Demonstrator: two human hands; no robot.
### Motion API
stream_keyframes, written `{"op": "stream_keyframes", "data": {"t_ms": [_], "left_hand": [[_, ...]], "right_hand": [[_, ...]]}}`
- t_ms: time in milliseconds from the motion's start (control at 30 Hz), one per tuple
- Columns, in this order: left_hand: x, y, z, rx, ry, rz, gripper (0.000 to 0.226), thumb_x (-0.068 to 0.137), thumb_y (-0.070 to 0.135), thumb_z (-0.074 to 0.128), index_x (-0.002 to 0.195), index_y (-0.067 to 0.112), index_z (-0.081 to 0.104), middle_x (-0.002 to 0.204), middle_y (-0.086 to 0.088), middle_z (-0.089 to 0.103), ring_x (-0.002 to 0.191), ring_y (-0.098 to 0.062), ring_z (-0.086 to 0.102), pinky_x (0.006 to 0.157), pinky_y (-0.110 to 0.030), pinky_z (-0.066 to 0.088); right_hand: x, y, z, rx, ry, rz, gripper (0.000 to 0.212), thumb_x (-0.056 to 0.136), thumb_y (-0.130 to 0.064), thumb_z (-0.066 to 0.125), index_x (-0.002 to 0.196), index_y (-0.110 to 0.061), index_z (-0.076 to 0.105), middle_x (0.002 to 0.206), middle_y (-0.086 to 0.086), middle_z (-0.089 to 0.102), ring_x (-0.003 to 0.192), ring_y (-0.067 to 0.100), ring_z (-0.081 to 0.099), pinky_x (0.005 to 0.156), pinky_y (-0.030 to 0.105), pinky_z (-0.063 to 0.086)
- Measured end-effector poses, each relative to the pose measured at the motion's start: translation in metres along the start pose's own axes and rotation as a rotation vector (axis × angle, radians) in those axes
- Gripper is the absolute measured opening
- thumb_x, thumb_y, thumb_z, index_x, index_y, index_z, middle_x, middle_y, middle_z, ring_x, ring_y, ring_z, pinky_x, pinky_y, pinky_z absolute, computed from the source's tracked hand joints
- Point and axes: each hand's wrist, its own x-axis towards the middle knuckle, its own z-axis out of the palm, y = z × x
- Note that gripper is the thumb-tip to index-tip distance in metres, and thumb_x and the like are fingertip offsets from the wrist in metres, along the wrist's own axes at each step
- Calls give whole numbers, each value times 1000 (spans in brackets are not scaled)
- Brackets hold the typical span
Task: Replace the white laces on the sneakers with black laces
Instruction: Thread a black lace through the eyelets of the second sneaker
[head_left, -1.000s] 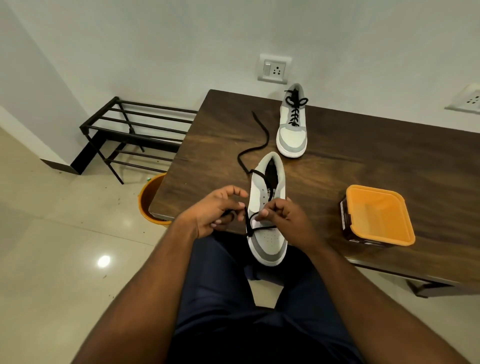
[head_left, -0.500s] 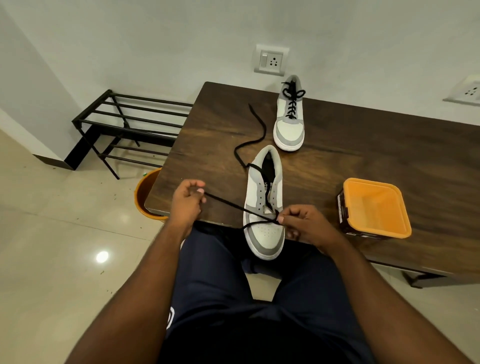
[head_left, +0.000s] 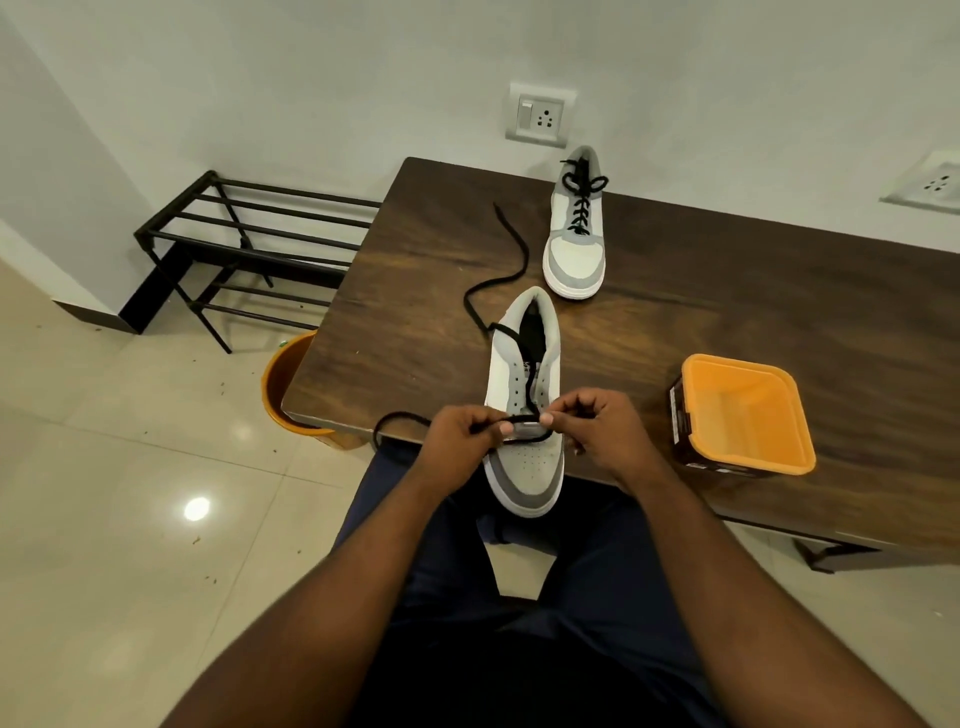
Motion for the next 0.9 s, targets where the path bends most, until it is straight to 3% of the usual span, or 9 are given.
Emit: {"op": "stream_keyframes", "data": {"t_ms": [100, 167, 233, 300, 367, 500, 667, 767, 900], "left_hand": [[1, -7, -13, 28, 90, -62, 21, 93, 7, 64, 77, 20, 69, 67, -3, 64, 60, -8, 56, 66, -28, 50], [3, -4, -18, 80, 31, -64, 12, 94, 11, 63, 97, 20, 71, 86, -3, 68, 72, -4, 60, 73, -24, 52], [6, 7, -14, 54, 15, -7, 27, 96, 14, 60, 123, 17, 64, 109, -2, 65, 89, 2, 61, 80, -13, 50], [6, 22, -7, -12, -18, 50, 33, 97, 13, 57, 130, 17, 58, 111, -2, 66, 95, 1, 62, 85, -13, 50], [7, 29, 0, -76, -36, 64, 30, 95, 11, 60, 125, 12, 62, 100, -5, 71, 94, -7, 67, 87, -20, 53], [3, 26, 8, -248, 100, -44, 8, 85, 8, 73, 93, 10, 73, 81, -8, 73, 72, -13, 67, 67, -24, 55], [0, 22, 14, -280, 159, -110, 11, 89, 10, 70, 94, 1, 75, 82, -19, 73, 67, -19, 63, 64, -29, 55], [1, 21, 15, -259, 179, -89, 11, 90, 7, 67, 96, 1, 75, 83, -16, 74, 69, -18, 67, 68, -26, 58], [2, 12, 15, -112, 341, -125, 8, 91, 11, 67, 88, 7, 74, 69, -7, 70, 51, -7, 60, 52, -20, 52]], "right_hand": [[1, 7, -6, -12, -22, 20, 18, 87, 0, 66, 90, -17, 73, 72, 4, 69, 61, 7, 58, 58, 22, 50], [2, 9, -2, -14, -24, 25, 17, 87, 4, 65, 95, -10, 71, 74, 8, 68, 61, 9, 61, 57, 23, 51], [3, 7, 6, 25, 5, 18, 12, 82, 5, 69, 93, 0, 67, 71, 13, 66, 54, 9, 61, 51, 21, 49], [4, 4, 16, 58, 21, -4, 10, 79, 3, 73, 88, 4, 67, 70, 13, 67, 53, 7, 59, 50, 18, 46], [5, 3, 23, 120, 21, -19, 12, 78, -2, 76, 87, 4, 71, 74, 11, 71, 61, 9, 63, 56, 17, 49], [6, 2, 27, 263, -12, 15, 11, 84, 1, 68, 95, 0, 73, 83, 12, 74, 71, 15, 68, 64, 22, 54], [7, 1, 29, 320, 61, 64, 13, 82, 4, 69, 95, 2, 69, 80, 16, 72, 65, 17, 66, 63, 26, 55], [8, -1, 34, 367, 107, 83, 14, 83, 4, 68, 97, 4, 68, 76, 18, 70, 61, 17, 65, 60, 26, 56], [12, 4, 40, 276, 172, 127, 9, 90, 2, 61, 91, -4, 68, 75, 12, 70, 61, 16, 65, 56, 24, 55]]}}
